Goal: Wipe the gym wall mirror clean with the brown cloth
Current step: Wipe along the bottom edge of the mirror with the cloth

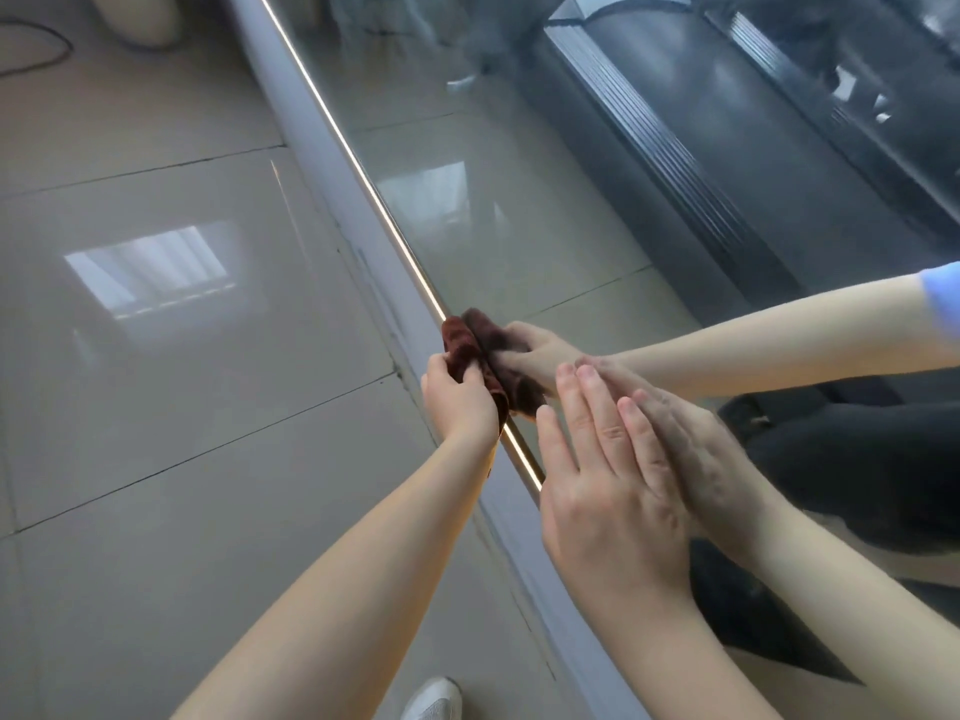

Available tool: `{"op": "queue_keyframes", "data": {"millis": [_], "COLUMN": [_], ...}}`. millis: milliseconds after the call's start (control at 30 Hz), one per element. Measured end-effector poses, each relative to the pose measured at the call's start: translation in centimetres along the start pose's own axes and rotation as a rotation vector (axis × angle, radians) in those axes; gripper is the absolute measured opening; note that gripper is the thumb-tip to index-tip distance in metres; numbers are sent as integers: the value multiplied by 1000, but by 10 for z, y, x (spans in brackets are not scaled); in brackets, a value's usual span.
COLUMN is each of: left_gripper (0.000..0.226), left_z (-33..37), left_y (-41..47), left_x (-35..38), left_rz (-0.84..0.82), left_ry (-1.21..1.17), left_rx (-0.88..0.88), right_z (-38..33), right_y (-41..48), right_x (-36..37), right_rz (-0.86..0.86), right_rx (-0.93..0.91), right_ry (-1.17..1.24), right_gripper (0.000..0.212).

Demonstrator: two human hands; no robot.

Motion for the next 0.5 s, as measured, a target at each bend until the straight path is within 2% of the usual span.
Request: {"op": "queue_keyframes", "data": {"millis": [500], "left_gripper": [19], "left_z": [41], "left_y": [68], "left_x": [18], "left_rz": [-36], "left_ry": [53], "left_rx": [-17], "right_z": [-26], "right_y": [72], "right_x": [36], "right_rz": [-41], "right_rx": [-18], "right_ry": [-48], "right_gripper": [48]}}
Point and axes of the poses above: each hand's wrist, its own y-axis towards the middle knuckle, its own x-axis out of the palm, z = x × y, the point moved 8 cm from there along y, towards the middle knuckle, and after that the axes turned 13 degrees about z, right-handed, at the moved point
